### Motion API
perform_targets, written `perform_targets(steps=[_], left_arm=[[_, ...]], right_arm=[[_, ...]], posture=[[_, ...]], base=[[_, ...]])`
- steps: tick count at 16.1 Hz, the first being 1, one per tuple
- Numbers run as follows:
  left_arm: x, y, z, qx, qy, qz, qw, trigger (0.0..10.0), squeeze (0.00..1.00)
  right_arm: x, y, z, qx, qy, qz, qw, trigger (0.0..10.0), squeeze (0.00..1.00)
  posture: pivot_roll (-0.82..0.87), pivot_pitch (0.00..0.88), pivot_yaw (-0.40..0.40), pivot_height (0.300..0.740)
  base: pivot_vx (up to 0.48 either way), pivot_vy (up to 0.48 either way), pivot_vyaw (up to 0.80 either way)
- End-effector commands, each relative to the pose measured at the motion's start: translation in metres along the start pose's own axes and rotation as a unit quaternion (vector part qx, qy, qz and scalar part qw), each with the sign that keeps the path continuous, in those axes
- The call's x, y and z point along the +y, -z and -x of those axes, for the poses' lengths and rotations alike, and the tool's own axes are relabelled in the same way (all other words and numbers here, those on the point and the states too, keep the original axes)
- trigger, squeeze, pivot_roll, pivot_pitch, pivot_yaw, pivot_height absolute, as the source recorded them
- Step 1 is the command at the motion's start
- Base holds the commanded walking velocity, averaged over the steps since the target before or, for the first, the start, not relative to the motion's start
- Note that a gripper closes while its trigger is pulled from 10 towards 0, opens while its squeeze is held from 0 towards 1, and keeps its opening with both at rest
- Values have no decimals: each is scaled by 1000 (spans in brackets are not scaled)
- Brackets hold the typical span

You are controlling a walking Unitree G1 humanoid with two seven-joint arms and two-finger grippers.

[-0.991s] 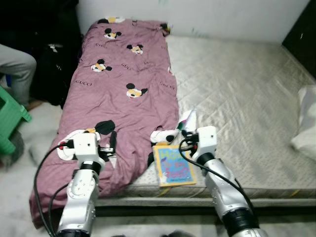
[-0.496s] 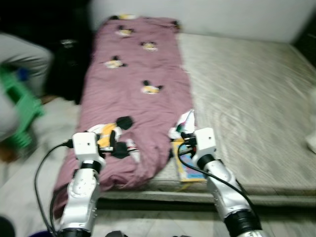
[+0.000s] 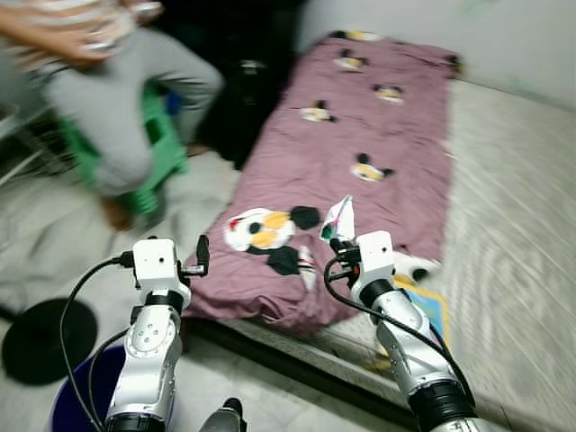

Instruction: Clean up the room

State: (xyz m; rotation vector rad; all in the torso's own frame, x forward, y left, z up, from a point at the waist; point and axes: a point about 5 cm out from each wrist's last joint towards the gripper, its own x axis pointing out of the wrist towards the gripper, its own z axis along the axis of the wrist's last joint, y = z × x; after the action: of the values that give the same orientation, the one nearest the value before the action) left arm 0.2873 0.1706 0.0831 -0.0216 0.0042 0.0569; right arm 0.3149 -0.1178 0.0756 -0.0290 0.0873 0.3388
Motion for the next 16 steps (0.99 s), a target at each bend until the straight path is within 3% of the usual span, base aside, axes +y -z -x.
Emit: perform_targets(steps=[1,16], left_arm=[[-2,1,-1,3,7,0,1000,10000,0],[-2,5,-1,15,4,11,1000,10000,0]], right_arm=[[-1,1,0,1,-1,3,1000,10000,0],[2,1,-1,-3,-12,8,1000,10000,0]], posture=[[-7,117,-51,740],[-7,107,-52,740]], base=[[0,0,800],[0,0,800]])
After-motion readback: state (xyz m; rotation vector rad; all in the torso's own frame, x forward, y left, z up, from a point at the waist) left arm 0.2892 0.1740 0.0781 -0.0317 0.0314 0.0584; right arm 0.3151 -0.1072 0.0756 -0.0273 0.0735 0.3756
